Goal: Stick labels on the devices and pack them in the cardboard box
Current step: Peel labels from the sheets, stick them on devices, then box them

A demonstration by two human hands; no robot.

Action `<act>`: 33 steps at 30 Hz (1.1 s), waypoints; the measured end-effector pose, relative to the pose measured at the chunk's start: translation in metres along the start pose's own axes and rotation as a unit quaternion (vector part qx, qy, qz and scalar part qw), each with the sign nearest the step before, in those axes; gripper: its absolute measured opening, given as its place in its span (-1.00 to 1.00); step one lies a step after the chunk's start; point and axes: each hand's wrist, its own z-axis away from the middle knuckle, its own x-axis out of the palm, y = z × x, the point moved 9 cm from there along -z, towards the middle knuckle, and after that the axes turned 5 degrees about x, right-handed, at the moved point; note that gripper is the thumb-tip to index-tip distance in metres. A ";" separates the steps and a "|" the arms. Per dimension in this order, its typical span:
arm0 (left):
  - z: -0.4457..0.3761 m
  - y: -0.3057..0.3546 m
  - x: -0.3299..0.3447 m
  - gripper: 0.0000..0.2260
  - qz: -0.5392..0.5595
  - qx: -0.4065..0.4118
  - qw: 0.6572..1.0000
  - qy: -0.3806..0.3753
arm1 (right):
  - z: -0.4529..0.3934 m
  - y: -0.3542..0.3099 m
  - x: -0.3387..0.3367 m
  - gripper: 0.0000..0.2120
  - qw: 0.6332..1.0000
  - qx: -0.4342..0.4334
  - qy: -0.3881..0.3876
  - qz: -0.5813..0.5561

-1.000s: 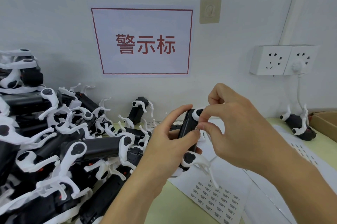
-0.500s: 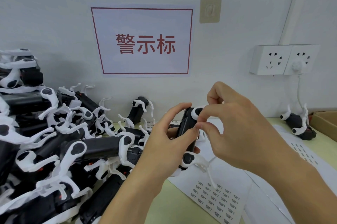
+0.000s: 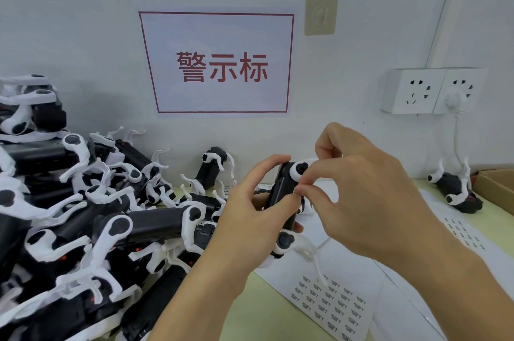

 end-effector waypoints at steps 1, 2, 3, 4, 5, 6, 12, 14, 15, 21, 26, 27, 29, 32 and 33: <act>0.000 0.000 0.000 -0.62 -0.002 -0.001 1.000 0.000 | 0.000 0.000 0.000 -0.91 1.000 -0.001 0.004 0.002; 0.000 0.000 -0.001 -0.62 -0.004 -0.002 1.000 0.000 | 0.000 -0.001 -0.001 -0.91 1.000 -0.001 0.008 0.004; 0.000 0.000 -0.001 -0.62 -0.006 -0.002 1.000 -0.001 | 0.000 -0.001 -0.001 -0.90 1.000 -0.002 0.011 0.006; 0.000 -0.001 -0.001 -0.61 -0.008 -0.003 1.000 -0.002 | 0.000 -0.001 -0.002 -0.90 1.000 -0.002 0.015 0.008; 0.000 -0.001 -0.001 -0.61 -0.010 -0.004 1.000 -0.003 | 0.000 -0.001 -0.003 -0.90 1.000 0.000 0.018 0.009; 0.000 -0.001 -0.001 -0.61 -0.012 -0.005 1.000 -0.004 | 0.000 -0.001 -0.003 -0.89 1.000 0.002 0.021 0.010; 0.000 -0.002 -0.002 -0.61 -0.015 -0.006 1.000 -0.003 | 0.000 -0.001 -0.003 -0.89 0.999 0.009 0.025 0.021; -0.001 -0.002 -0.001 -0.61 -0.015 -0.007 1.000 -0.004 | 0.000 -0.001 -0.004 -0.88 0.999 0.014 0.024 0.025; -0.001 -0.002 -0.001 -0.61 -0.016 -0.008 1.000 -0.005 | -0.001 -0.001 -0.004 -0.88 0.999 0.016 0.023 0.027; 0.000 -0.002 -0.001 -0.60 -0.015 -0.010 1.000 -0.001 | 0.000 -0.001 -0.005 -0.88 0.998 0.041 0.010 0.038; 0.001 -0.001 -0.001 -0.60 -0.018 -0.011 1.000 0.003 | 0.000 -0.003 -0.008 -0.84 0.996 0.063 0.006 0.064; 0.001 -0.001 -0.001 -0.60 -0.021 -0.012 1.000 0.003 | 0.000 -0.002 -0.008 -0.83 0.995 0.071 0.005 0.074; 0.001 -0.001 0.000 -0.61 -0.027 -0.014 1.000 0.002 | 0.000 0.002 -0.009 -0.81 0.992 0.086 0.006 0.087; 0.001 -0.003 0.000 -0.60 -0.023 -0.021 1.000 0.001 | -0.001 0.006 -0.004 -0.85 0.993 0.093 -0.009 0.068; 0.001 -0.003 0.000 -0.60 -0.018 -0.021 1.000 0.000 | -0.002 0.009 0.000 -0.87 0.994 0.096 -0.024 0.040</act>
